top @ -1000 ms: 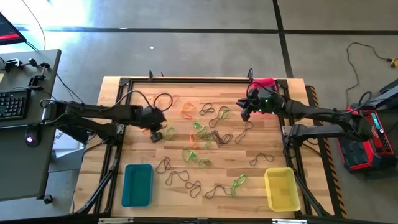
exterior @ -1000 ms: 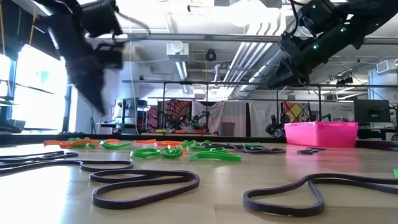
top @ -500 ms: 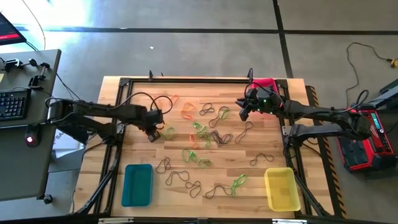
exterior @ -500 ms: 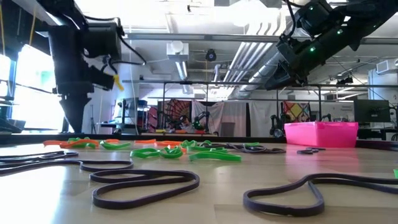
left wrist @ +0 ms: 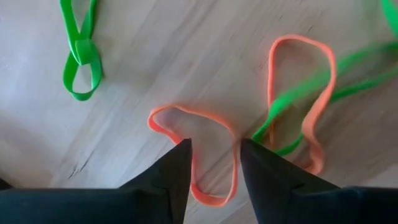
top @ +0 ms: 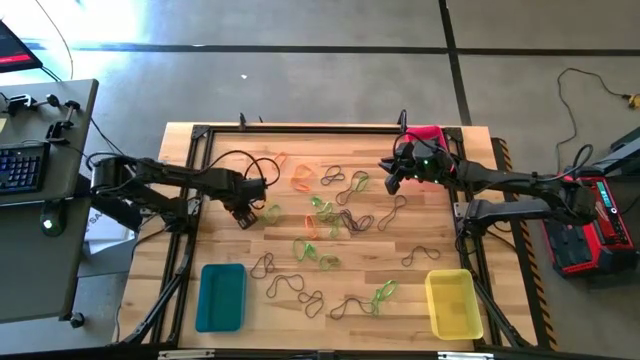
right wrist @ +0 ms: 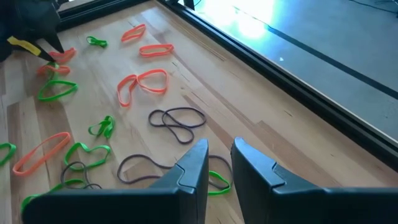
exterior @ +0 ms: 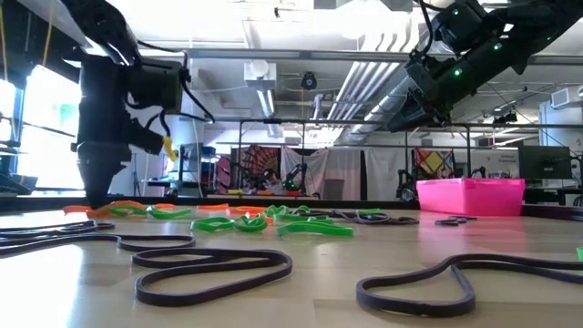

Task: Sort rubber bands into baskets
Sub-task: Put the orange rubber band into the red bin

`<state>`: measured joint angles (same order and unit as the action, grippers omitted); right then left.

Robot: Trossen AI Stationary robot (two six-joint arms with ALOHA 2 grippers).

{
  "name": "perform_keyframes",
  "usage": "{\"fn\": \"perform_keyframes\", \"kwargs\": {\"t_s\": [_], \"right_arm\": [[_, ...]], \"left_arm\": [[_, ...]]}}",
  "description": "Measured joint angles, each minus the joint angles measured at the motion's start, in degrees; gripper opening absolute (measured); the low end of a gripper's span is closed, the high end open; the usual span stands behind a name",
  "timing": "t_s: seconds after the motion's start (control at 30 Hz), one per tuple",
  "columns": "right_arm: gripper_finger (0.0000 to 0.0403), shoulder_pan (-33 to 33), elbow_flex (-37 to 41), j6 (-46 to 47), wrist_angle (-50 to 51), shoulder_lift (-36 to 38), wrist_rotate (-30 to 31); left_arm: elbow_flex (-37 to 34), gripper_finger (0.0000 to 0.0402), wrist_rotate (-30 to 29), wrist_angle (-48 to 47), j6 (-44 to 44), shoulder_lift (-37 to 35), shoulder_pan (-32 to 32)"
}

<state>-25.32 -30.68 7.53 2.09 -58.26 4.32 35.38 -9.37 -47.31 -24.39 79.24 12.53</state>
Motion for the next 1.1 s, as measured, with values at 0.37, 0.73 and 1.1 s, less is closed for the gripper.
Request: {"fn": "perform_keyframes", "kwargs": {"t_s": [0.37,0.73,1.1], "right_arm": [[0.006,0.0,0.0,-0.03,0.0,0.02,-0.01],[0.006,-0.02,0.0,-5.52,-0.04,0.02,-0.36],[0.008,6.57,0.0,-5.26,-11.88,-12.75,-4.12]], "left_arm": [[0.07,0.0013,-0.85,0.06,2.6,0.96,-0.72],[4.96,0.0002,-3.19,0.14,7.05,-3.19,-0.32],[6.73,0.0001,6.45,18.24,13.16,-4.56,1.92]]}}
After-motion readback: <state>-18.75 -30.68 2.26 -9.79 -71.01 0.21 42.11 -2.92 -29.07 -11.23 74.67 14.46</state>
